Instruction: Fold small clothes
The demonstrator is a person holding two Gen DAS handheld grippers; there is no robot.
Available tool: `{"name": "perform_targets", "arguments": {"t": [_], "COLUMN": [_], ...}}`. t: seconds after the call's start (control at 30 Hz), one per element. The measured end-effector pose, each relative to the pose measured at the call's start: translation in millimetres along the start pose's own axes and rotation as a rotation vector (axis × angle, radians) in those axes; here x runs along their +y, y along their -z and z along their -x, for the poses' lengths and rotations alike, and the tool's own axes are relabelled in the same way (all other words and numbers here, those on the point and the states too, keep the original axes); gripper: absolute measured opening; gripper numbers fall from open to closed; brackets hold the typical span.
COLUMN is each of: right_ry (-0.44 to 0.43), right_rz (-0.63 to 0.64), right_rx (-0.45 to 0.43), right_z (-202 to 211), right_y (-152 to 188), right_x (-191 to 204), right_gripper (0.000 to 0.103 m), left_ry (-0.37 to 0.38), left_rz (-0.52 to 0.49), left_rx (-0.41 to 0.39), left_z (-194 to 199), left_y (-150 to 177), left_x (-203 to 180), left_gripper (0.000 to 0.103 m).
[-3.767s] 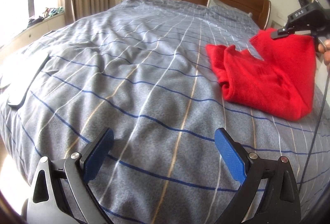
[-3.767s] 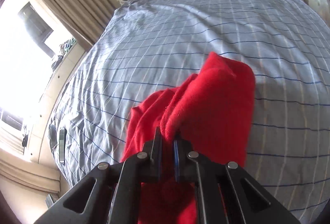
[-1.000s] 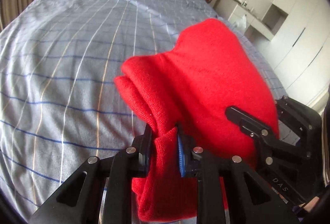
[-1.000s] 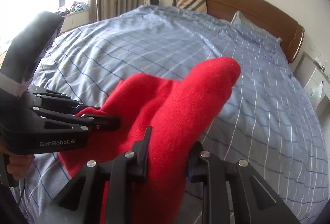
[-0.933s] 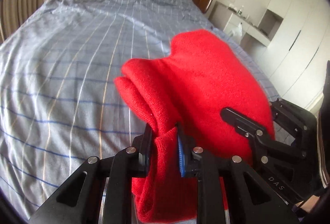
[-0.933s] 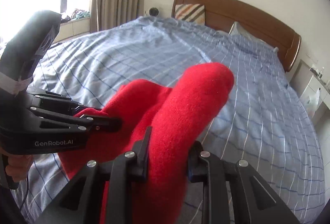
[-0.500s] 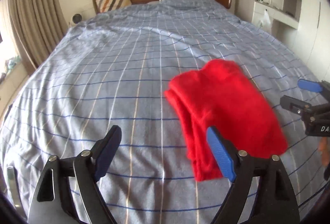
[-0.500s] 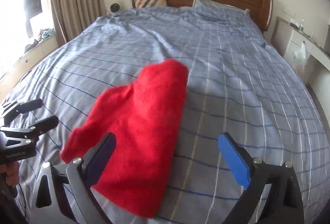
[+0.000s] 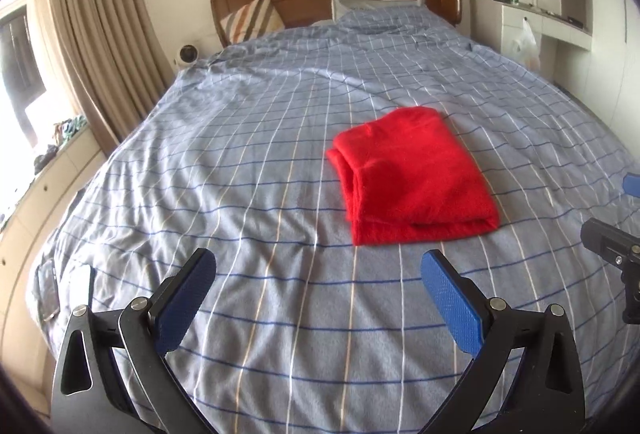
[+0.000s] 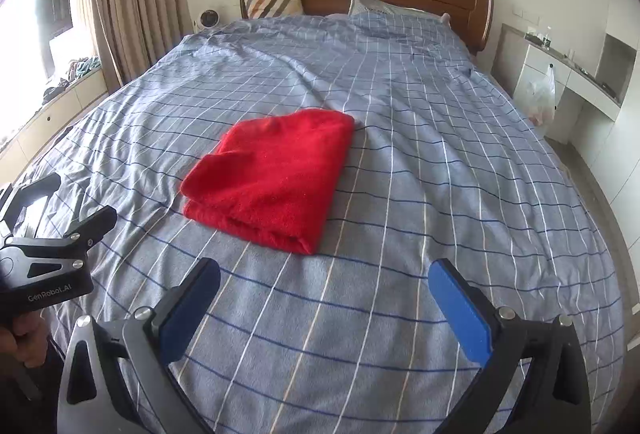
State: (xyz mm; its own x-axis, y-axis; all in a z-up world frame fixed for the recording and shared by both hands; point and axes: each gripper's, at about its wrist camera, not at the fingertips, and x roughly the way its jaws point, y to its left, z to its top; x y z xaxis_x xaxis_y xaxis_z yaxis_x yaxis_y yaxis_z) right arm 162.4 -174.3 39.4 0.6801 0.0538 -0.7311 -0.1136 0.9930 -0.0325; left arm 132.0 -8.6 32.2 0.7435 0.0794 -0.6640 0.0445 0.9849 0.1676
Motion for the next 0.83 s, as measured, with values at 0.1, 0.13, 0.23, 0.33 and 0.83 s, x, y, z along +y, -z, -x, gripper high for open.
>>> {"name": "perform_targets", "arguments": {"t": [0.1, 0.13, 0.23, 0.33, 0.83], "right_ry": [-0.006, -0.011, -0.033, -0.048, 0.023], "right_rz": [-0.008, -0.014, -0.024, -0.010, 0.012], "right_rx": [0.003, 0.002, 0.002, 0.006, 0.005], "right_z": [23.9, 31.4, 48.5, 61.6, 72.6], "right_y": [8.3, 10.7, 17.0, 23.1, 33.9], "right_x": [3.3, 4.6, 8.4, 16.6, 20.0], "right_gripper": [0.103, 0.103, 0.103, 0.103, 0.103], "left_ry": [0.008, 0.010, 0.015, 0.027, 0.038], "left_rz": [0.018, 0.020, 0.014, 0.007, 0.055], "left_rx": [0.032, 0.041, 0.048, 0.049, 0.028], "left_z": [18.5, 23.7, 38.3, 49.7, 60.3], "left_y": [6.4, 8.4, 17.1, 23.5, 29.8], "left_x": [-1.8, -2.5, -6.2, -8.3, -5.3], "left_gripper": [0.103, 0.103, 0.103, 0.103, 0.103]}}
